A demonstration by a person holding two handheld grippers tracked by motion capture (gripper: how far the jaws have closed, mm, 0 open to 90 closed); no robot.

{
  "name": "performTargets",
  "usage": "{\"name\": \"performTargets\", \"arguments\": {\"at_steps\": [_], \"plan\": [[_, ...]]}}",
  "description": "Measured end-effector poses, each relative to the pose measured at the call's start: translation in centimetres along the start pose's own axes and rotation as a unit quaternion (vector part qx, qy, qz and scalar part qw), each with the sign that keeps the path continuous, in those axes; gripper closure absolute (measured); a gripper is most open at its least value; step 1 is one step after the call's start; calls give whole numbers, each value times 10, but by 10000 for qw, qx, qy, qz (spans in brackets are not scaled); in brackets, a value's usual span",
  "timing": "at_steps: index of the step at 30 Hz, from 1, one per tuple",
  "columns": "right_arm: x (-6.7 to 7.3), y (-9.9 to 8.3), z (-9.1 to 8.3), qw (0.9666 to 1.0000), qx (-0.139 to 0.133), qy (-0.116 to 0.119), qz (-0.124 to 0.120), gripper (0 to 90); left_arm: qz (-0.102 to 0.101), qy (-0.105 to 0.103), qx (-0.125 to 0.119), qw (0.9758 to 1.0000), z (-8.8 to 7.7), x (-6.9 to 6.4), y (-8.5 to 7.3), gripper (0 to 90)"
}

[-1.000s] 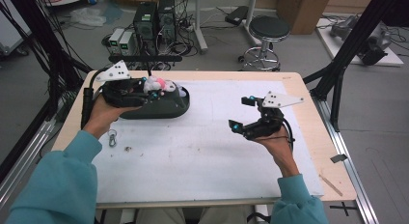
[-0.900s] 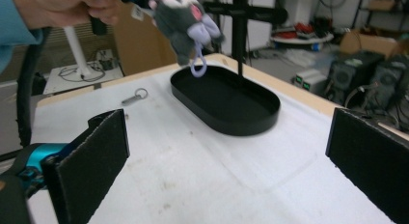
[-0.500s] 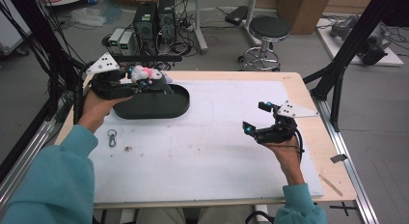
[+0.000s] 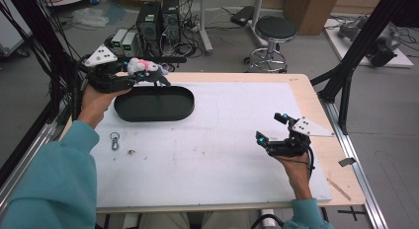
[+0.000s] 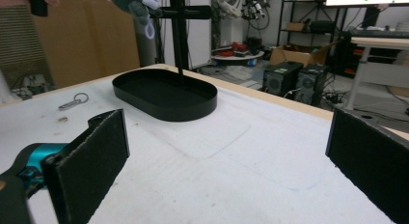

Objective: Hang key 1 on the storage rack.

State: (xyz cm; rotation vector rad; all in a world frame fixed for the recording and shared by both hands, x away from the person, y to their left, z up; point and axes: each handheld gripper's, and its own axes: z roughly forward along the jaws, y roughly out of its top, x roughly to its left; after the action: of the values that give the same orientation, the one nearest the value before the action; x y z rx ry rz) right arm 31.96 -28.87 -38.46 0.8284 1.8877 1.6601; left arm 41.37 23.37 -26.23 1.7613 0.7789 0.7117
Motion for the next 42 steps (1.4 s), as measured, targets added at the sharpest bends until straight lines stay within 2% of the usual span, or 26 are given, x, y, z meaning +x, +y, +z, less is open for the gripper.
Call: {"name": "performTargets", "arguments": {"at_steps": [7,10,19,25,34,38,42], "plan": [[3,-12,-7,9998,-102,-164,14,6,-86,319,-9,9995,0,7,3,544],[5,-16,-8,9998,-66,-213,13,6,-84,421,0,9991,2,8,5,544],[5,-25,-12,9994,-162,-309,44,6,-37,632,-17,9980,8,11,10,544],[4,-29,-14,9992,-187,-354,84,6,-68,664,-47,9978,14,10,13,544],[4,-30,-14,9991,-237,-333,76,6,79,726,17,9973,21,7,19,544],[4,-32,-14,9991,-227,-340,94,6,56,712,-75,9974,23,6,22,544],[4,-33,-15,9991,-223,-349,92,6,38,737,-46,9973,22,6,22,544]]}}
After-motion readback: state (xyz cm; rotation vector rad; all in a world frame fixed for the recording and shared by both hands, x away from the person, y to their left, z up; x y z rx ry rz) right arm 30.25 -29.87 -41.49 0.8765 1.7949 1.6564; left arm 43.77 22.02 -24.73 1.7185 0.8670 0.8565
